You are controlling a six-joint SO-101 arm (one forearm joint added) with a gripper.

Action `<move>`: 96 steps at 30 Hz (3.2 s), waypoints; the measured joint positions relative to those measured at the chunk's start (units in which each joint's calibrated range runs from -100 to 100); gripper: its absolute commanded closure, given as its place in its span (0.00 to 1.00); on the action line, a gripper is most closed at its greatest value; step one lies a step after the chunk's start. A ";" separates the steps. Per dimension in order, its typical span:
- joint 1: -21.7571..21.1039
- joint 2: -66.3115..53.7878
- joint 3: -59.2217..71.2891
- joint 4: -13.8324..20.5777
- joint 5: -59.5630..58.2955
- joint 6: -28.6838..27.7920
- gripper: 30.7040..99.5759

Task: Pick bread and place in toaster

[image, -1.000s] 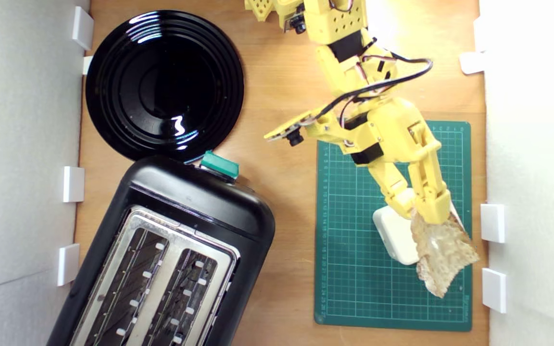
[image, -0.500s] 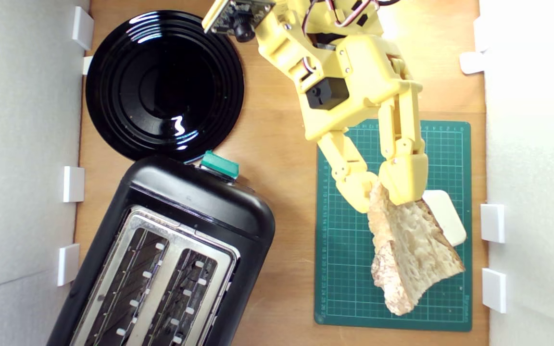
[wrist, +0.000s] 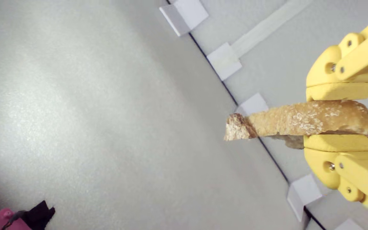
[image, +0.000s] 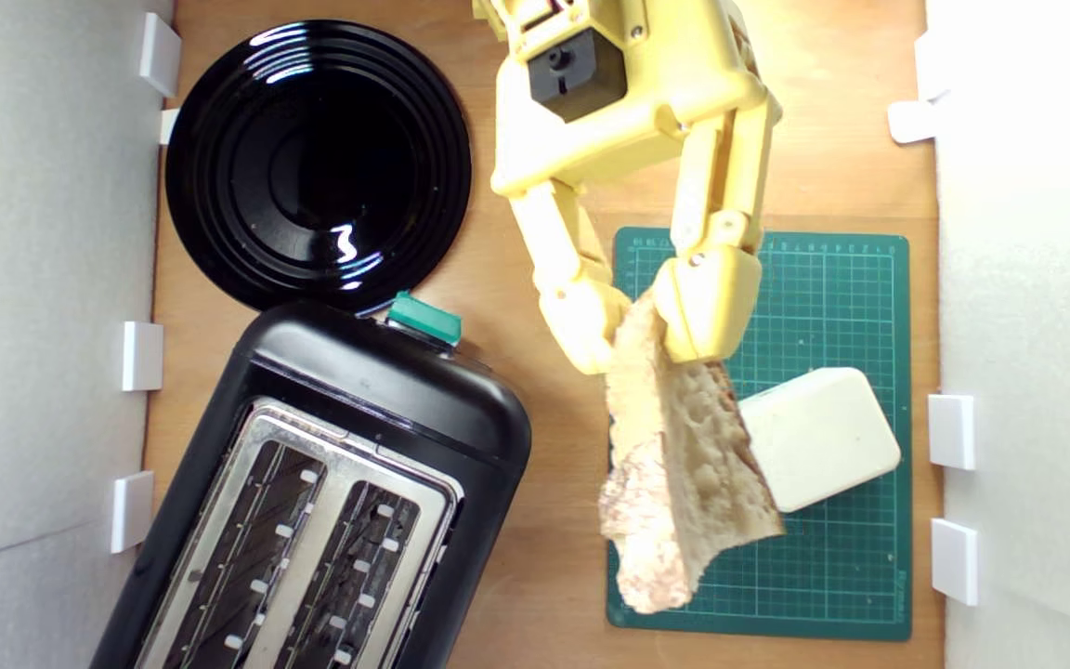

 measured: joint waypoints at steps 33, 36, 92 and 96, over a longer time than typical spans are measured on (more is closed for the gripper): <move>21.60 14.11 -46.23 -0.53 46.78 22.51 0.57; 23.80 14.11 -46.23 -0.62 46.78 23.29 0.57; 26.27 32.26 -46.51 8.97 40.76 22.61 0.57; 26.64 33.60 -46.51 9.42 40.76 22.61 0.57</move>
